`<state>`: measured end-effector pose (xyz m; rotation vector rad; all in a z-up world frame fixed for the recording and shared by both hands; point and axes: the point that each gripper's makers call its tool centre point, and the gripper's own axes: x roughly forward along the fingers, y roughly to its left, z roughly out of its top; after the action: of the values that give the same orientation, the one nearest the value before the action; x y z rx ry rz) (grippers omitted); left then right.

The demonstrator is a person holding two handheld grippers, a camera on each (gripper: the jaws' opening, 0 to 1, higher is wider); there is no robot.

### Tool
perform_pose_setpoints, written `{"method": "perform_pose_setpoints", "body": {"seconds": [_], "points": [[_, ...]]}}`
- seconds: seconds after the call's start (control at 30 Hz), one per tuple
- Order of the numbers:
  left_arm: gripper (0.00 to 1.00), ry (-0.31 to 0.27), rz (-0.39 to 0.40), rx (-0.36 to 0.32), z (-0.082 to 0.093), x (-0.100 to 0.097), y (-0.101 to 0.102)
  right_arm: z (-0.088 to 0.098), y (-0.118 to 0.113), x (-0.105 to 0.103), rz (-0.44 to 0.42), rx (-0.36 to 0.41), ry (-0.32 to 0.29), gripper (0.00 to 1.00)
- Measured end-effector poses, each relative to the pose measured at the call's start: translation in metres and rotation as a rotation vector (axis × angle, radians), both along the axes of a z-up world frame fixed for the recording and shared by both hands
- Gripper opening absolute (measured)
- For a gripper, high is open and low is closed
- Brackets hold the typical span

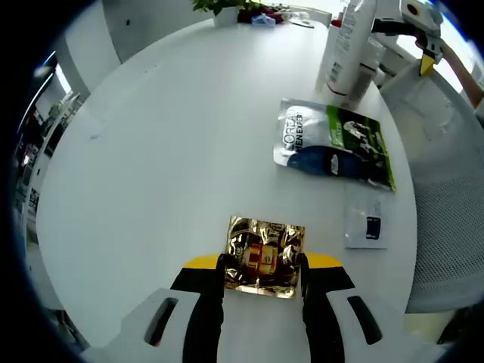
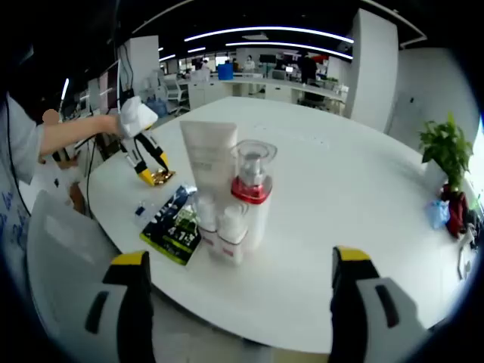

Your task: Arrange the skincare products in the storage area until every visible bottle or jar stands upright without overlapping.

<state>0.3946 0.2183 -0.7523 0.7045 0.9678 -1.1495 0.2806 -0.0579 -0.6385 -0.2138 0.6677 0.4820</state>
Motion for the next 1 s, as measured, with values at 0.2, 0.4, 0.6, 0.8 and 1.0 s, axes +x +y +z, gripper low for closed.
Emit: {"method": "perform_pose_setpoints", "body": {"seconds": [0.2, 0.4, 0.6, 0.8, 1.0], "points": [[0.37, 0.002, 0.01, -0.015, 0.002, -0.01, -0.007, 0.0, 0.0, -0.002, 0.001, 0.002, -0.001, 1.0], [0.37, 0.004, 0.006, -0.022, 0.002, -0.018, -0.015, 0.001, 0.001, -0.003, 0.002, 0.005, -0.006, 1.0], [0.37, 0.002, 0.011, -0.034, 0.003, -0.021, -0.027, 0.001, 0.002, -0.004, 0.008, 0.005, -0.007, 1.0], [0.37, 0.001, -0.003, -0.031, 0.002, -0.027, -0.037, 0.001, 0.001, -0.005, 0.006, 0.006, -0.006, 1.0], [0.37, 0.003, -0.002, -0.037, 0.002, -0.027, -0.042, 0.0, 0.0, -0.006, 0.004, 0.005, -0.005, 1.0]]}}
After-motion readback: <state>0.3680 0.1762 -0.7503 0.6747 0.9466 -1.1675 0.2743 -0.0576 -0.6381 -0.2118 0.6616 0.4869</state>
